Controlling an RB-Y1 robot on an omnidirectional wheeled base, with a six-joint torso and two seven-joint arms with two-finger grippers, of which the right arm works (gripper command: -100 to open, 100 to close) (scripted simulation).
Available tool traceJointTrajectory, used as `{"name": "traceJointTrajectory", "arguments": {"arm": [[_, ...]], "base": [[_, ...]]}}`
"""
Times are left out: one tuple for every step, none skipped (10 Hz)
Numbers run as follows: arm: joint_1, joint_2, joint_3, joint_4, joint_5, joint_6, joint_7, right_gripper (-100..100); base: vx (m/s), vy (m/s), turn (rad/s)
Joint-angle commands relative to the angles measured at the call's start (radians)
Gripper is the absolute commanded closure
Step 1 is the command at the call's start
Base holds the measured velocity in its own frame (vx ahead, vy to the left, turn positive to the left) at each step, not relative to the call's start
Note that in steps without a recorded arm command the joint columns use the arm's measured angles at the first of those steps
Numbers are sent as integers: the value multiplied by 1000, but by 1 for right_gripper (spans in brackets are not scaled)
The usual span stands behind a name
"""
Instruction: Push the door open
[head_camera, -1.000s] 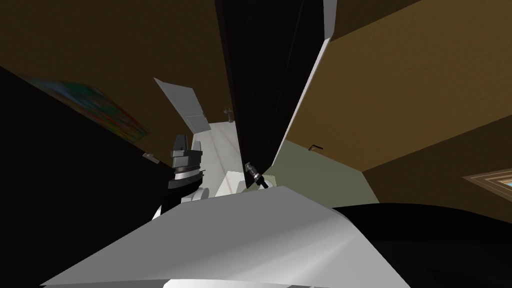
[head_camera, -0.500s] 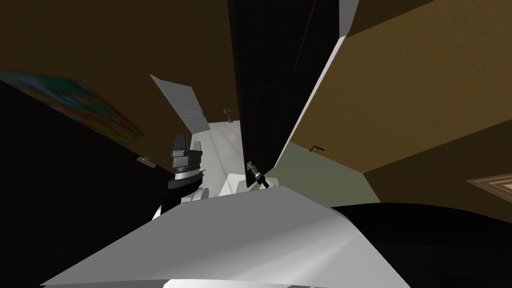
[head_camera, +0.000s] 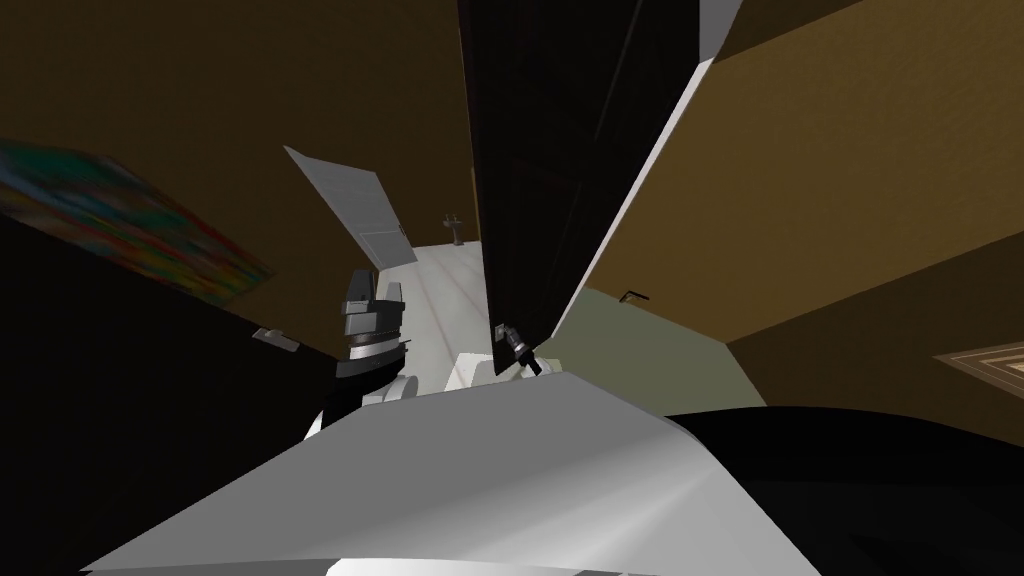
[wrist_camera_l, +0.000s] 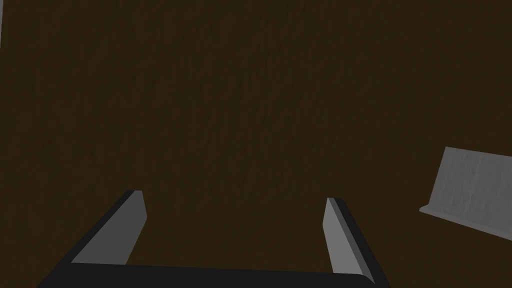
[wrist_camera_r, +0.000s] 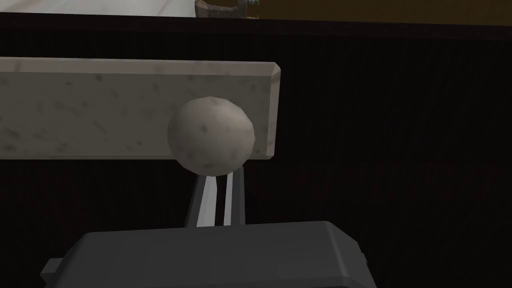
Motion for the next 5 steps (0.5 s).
{"name": "traceJointTrajectory", "arguments": {"arm": [[-27, 5, -18, 50, -9, -25, 9, 100], [-7, -4, -7, 13, -5, -5, 1, -100], [-6, -5, -6, 12, -5, -6, 0, -100], [-4, -5, -4, 9, -5, -7, -2, -100], [-2, -4, -3, 7, -5, -8, -4, -100]], "base": [[95, 82, -45], [-78, 32, -33], [-182, -10, -39], [-201, -45, -24], [-186, -67, -24]]}}
